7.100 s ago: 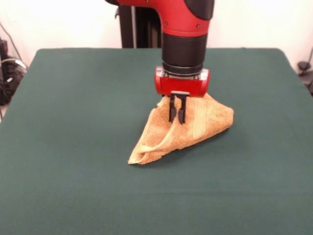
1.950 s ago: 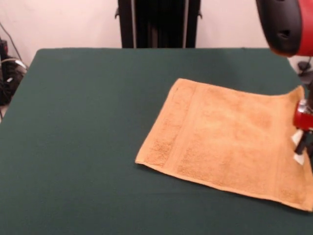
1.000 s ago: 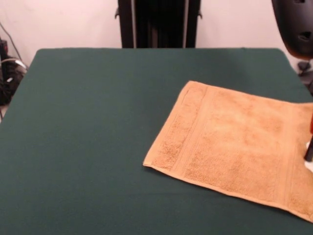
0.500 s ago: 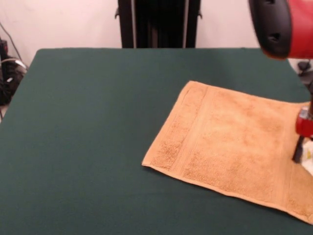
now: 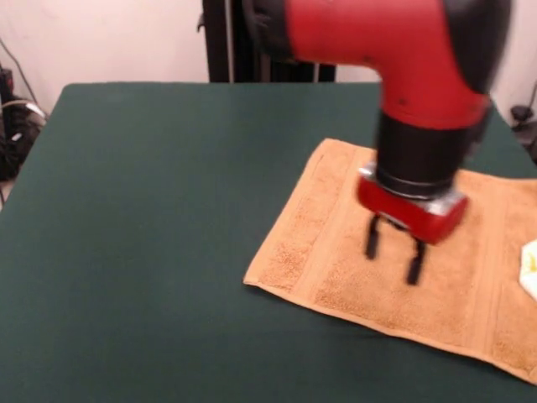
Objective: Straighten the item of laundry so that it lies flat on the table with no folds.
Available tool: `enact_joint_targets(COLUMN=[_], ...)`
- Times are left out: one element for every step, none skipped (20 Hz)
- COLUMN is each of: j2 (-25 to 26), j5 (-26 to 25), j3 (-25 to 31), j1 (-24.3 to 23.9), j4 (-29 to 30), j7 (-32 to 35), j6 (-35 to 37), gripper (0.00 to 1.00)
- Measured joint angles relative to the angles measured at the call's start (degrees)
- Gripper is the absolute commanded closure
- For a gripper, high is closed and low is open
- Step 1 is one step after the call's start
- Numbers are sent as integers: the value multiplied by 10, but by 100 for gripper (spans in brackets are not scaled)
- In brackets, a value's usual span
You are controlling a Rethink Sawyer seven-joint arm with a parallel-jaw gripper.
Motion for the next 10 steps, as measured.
enact_joint_targets(j2=[-6,-25,-33,-40,-51,-59,-63,-68,-77,-79], j5=[-5,-21,-28,-35,-47,-59,-67,-75,-97,-102], j3=[2,8,11,14,18,21,22,22,24,24], j1=[-9,-37,-47,-56,-70,-79,-83,-87,-94,-95], j4=[1,3,3,4,6,7,8,9,13,13], j7=[-1,-2,-2,-2,-2,-2,-2,-2,-2,-2], j6=[8,33,40,45,46,45,43,41,33,31], gripper=[0,0,0,0,0,0,0,0,0,0])
